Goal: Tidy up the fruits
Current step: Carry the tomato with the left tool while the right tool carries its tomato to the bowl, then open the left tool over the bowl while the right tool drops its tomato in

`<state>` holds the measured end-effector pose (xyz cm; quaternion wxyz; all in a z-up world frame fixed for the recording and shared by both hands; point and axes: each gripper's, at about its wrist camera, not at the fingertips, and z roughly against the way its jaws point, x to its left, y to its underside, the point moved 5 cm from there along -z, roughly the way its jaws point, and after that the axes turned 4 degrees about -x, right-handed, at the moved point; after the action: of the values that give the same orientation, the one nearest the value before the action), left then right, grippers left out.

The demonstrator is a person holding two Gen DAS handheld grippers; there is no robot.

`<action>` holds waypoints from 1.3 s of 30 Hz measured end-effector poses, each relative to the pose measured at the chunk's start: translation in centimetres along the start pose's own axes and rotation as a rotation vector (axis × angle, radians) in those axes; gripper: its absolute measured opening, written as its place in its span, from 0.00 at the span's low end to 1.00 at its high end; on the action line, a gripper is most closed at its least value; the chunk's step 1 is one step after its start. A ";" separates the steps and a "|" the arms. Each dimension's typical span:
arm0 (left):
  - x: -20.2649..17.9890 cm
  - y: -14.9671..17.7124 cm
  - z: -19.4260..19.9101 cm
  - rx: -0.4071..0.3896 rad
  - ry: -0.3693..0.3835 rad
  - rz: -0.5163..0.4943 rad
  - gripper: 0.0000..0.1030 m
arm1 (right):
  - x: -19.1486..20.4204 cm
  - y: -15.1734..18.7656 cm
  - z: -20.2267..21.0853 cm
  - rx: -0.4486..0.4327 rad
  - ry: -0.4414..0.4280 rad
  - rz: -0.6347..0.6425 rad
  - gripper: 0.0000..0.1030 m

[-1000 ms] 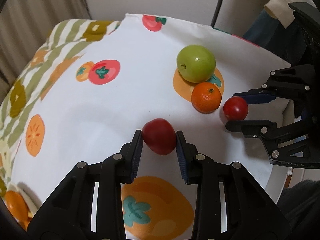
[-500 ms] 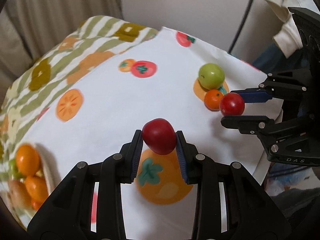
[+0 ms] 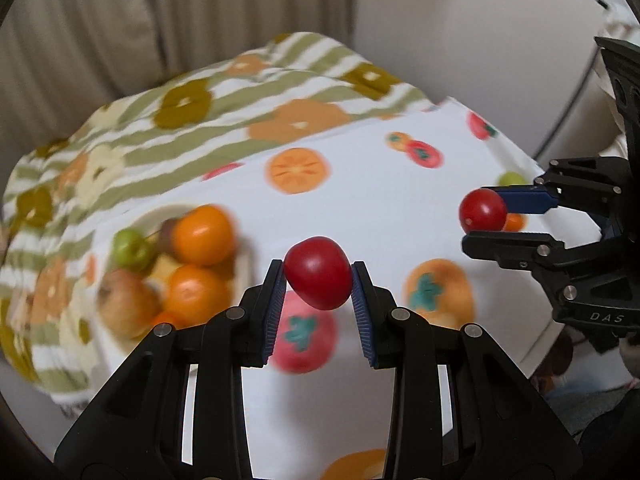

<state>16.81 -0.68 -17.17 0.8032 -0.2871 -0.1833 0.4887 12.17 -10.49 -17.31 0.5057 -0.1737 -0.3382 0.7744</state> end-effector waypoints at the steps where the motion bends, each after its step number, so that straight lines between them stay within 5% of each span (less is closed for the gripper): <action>1: 1.2 0.2 0.2 0.001 -0.018 0.017 0.36 | 0.7 -0.6 -0.5 0.000 -0.013 0.015 0.31; 9: 9.2 1.6 0.4 0.019 -0.102 0.102 0.36 | 5.5 -4.2 -4.7 0.010 -0.090 0.085 0.31; 17: 13.6 1.2 -2.4 0.042 -0.116 0.080 0.36 | 8.3 -7.4 -8.9 0.019 -0.125 0.089 0.31; 35: 14.8 0.8 -8.0 0.121 -0.074 -0.080 0.37 | 7.6 -8.5 -12.0 0.046 -0.041 -0.022 0.31; 36: 14.8 0.8 -8.0 0.122 -0.073 -0.082 0.41 | 7.6 -8.5 -12.0 0.046 -0.039 -0.026 0.31; 38: 14.8 0.8 -7.9 0.118 -0.080 -0.084 0.68 | 7.5 -8.6 -11.9 0.044 -0.036 -0.039 0.31; 39: 14.8 0.7 -7.6 0.101 -0.093 -0.088 0.89 | 7.5 -8.6 -11.9 0.043 -0.035 -0.042 0.31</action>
<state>27.44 10.63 -23.24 0.8280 -0.2147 -0.2081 0.4743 21.95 2.64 -19.17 0.5194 -0.1422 -0.3338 0.7737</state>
